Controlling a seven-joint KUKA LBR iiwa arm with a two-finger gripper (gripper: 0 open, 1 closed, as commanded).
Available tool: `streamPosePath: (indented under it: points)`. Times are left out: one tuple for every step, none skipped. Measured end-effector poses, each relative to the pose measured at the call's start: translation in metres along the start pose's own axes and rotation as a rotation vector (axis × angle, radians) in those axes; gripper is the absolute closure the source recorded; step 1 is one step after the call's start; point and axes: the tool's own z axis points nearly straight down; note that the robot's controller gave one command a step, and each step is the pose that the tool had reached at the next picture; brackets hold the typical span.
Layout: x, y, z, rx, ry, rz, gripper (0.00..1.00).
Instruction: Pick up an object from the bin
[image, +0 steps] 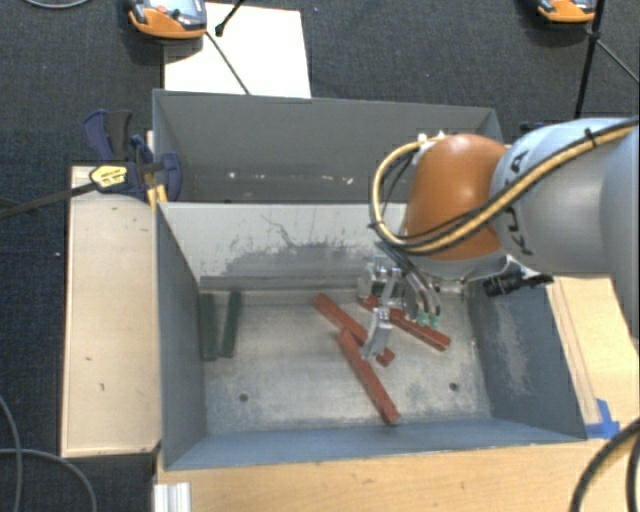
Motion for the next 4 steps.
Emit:
streamPosePath:
  points:
    - [-0.002, -0.008, 0.011, 0.000, -0.005, -0.242, 0.00]
    - [-0.001, 0.014, 0.044, 0.000, -0.003, 0.022, 0.00]
    - [0.010, -0.032, 0.064, 0.000, -0.003, -0.054, 1.00]
    - [0.010, -0.032, 0.064, 0.000, -0.003, -0.053, 1.00]
